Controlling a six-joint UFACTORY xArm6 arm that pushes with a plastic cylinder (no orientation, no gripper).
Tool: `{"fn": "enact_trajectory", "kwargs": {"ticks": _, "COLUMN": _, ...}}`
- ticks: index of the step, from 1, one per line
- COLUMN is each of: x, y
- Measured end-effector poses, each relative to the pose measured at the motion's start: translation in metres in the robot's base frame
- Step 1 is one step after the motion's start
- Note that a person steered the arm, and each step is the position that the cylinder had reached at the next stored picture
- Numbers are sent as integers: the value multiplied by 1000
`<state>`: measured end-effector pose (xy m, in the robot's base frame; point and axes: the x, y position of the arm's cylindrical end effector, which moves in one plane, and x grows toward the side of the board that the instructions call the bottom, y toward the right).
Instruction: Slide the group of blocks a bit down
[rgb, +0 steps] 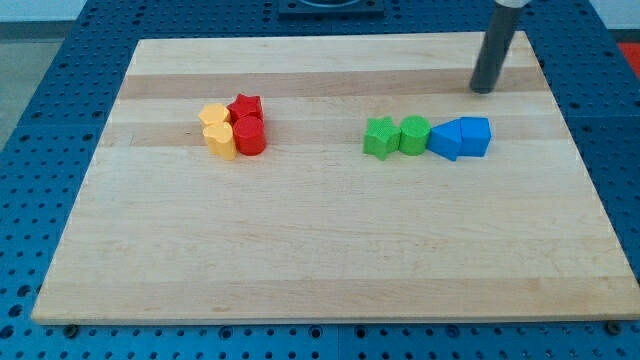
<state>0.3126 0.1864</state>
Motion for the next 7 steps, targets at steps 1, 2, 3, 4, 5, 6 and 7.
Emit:
{"fn": "enact_trajectory", "kwargs": {"ticks": 1, "x": 0, "y": -55}}
{"fn": "enact_trajectory", "kwargs": {"ticks": 2, "x": 0, "y": -111}}
{"fn": "enact_trajectory", "kwargs": {"ticks": 3, "x": 0, "y": -171}}
{"fn": "enact_trajectory", "kwargs": {"ticks": 4, "x": 0, "y": -228}}
{"fn": "enact_trajectory", "kwargs": {"ticks": 5, "x": 0, "y": -260}}
{"fn": "enact_trajectory", "kwargs": {"ticks": 6, "x": 0, "y": -284}}
{"fn": "enact_trajectory", "kwargs": {"ticks": 7, "x": 0, "y": -305}}
